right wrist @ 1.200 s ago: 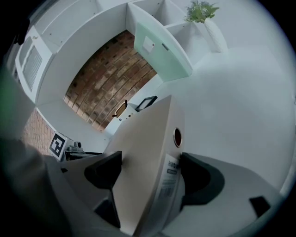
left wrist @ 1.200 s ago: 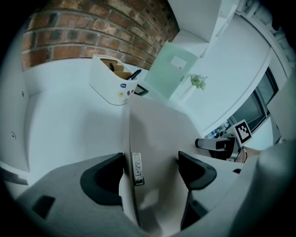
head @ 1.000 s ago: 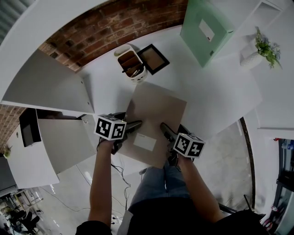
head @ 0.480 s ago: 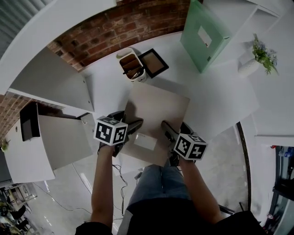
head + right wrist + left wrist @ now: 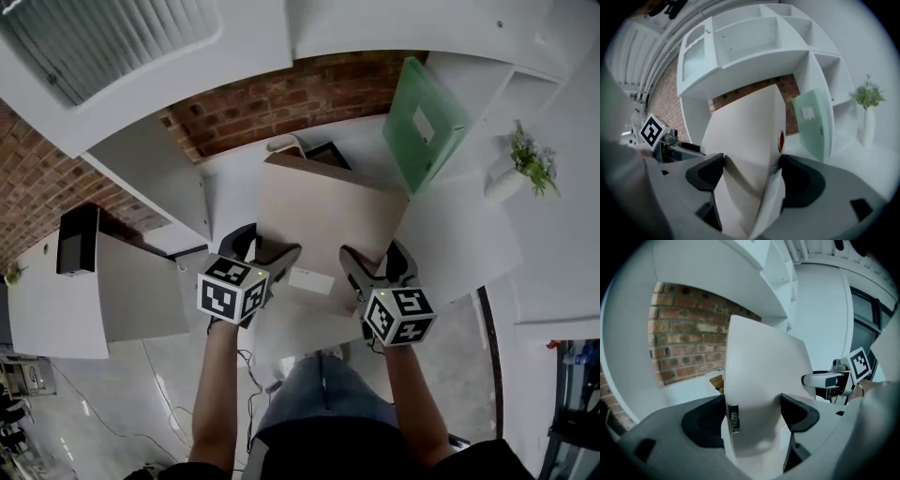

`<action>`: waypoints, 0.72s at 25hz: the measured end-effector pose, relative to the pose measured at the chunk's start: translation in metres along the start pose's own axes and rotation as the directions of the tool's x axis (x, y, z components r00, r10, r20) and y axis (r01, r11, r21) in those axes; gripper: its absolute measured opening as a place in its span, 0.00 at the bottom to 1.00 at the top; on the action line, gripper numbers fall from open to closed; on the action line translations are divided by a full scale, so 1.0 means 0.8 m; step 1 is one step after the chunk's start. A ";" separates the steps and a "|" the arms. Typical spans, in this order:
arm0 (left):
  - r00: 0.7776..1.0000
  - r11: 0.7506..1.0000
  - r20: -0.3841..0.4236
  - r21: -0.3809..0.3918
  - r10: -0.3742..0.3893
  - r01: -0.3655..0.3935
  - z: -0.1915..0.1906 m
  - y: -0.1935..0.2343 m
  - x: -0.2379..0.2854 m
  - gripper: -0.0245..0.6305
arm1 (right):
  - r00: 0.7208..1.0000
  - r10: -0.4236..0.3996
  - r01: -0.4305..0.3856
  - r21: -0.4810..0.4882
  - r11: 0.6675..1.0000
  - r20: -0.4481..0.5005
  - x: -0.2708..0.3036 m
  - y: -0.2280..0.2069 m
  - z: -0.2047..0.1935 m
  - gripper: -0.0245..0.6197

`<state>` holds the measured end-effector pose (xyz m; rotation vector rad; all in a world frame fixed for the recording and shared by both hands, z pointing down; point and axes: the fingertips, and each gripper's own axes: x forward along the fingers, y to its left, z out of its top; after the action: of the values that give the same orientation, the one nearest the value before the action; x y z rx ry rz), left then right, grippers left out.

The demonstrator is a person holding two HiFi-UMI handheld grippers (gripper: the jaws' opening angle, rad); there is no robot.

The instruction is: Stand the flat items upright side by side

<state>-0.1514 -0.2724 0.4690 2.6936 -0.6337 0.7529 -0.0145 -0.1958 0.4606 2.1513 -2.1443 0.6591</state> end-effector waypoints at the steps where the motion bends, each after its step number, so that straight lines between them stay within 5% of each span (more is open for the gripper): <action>1: 0.999 0.999 0.030 0.017 0.027 -0.028 0.005 0.001 -0.006 0.56 | 1.000 0.008 -0.007 -0.058 0.998 0.028 -0.001 0.006 0.011 0.63; 11: 0.929 0.971 0.290 0.006 0.228 -0.240 -0.001 0.002 -0.041 0.56 | 0.964 0.153 -0.060 -0.385 0.921 0.216 -0.004 0.041 0.038 0.63; 18: 0.900 0.952 0.324 -0.003 0.291 -0.306 -0.045 -0.002 -0.033 0.56 | 0.963 0.185 -0.086 -0.427 0.900 0.198 0.001 0.037 -0.001 0.63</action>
<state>-0.1860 -0.2494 0.4841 2.8232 -1.1425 0.3949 -0.0430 -0.1975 0.4539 1.9371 -2.2994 -0.0647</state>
